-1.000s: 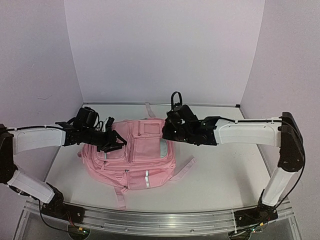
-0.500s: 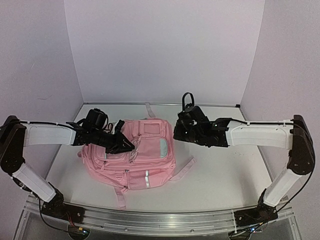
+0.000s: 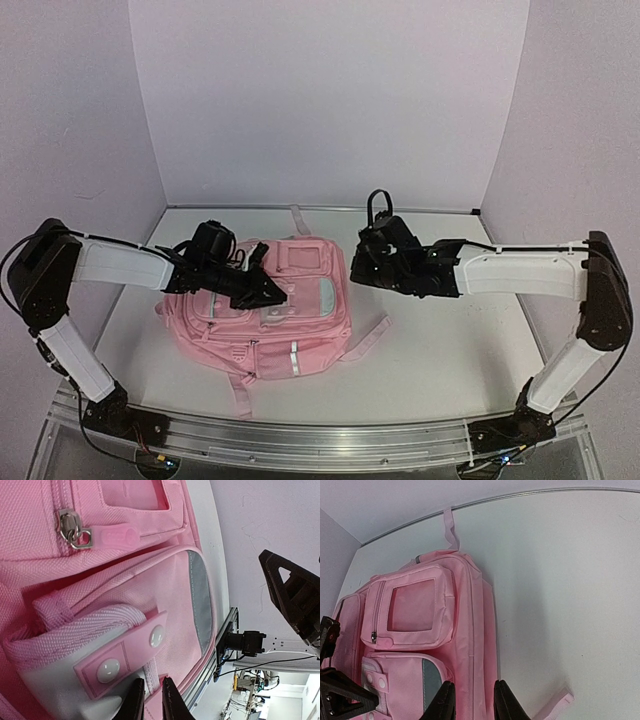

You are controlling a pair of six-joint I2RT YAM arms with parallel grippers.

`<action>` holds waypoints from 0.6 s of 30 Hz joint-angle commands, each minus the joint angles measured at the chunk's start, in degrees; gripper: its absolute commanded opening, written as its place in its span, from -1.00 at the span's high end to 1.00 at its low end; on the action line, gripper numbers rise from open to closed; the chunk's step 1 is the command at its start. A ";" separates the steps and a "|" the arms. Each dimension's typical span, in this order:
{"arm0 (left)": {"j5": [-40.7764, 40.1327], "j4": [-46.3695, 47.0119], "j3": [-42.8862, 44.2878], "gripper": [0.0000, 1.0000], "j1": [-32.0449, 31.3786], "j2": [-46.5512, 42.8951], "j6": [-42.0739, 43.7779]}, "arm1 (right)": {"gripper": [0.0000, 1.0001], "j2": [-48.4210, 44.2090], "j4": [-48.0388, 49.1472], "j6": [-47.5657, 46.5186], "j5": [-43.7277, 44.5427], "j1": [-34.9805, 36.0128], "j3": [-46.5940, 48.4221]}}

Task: Pack the student bag
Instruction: Adjust the student bag at the center of the board.

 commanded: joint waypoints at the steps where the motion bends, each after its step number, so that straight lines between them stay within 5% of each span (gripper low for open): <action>1: -3.02 3.12 2.75 0.72 -0.33 2.22 0.74 | 0.46 -2.59 0.77 1.30 0.36 -0.16 -0.98; 18: -9.71 1.56 -4.75 0.76 -1.24 8.13 2.67 | 0.47 -2.75 0.95 1.30 1.76 -0.14 -1.34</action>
